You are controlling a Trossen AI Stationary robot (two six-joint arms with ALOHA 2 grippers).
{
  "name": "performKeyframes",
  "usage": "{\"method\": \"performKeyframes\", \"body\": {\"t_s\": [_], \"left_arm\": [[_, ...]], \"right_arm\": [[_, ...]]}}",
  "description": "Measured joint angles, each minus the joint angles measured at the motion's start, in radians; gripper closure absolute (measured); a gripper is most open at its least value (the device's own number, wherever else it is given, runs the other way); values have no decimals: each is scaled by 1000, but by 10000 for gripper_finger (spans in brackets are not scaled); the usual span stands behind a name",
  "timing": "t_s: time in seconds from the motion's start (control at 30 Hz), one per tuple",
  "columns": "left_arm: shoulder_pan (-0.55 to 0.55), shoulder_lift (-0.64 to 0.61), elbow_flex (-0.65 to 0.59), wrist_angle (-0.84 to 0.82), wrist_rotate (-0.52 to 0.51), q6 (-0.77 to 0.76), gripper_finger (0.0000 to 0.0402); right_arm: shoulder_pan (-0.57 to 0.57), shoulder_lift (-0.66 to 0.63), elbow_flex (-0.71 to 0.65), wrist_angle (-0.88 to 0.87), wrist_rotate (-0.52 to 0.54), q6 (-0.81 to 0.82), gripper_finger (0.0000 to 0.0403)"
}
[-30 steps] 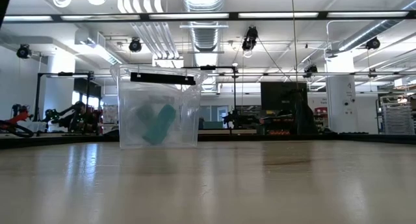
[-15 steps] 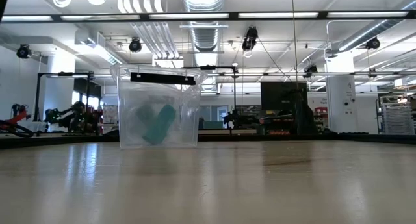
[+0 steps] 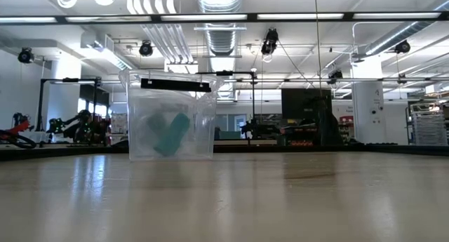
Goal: Roll bandage
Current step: Close the transparent bin
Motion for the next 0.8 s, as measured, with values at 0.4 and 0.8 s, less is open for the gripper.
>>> {"method": "performKeyframes", "body": {"t_s": [0.4,0.8], "left_arm": [[39,-336,33,-709,-133,78,384],[270,-348,501,-1743,-201,285,384]], "right_arm": [[0,-207,-233,23,316,153,219],[-42,-236,-547,177,633,112,219]]}}
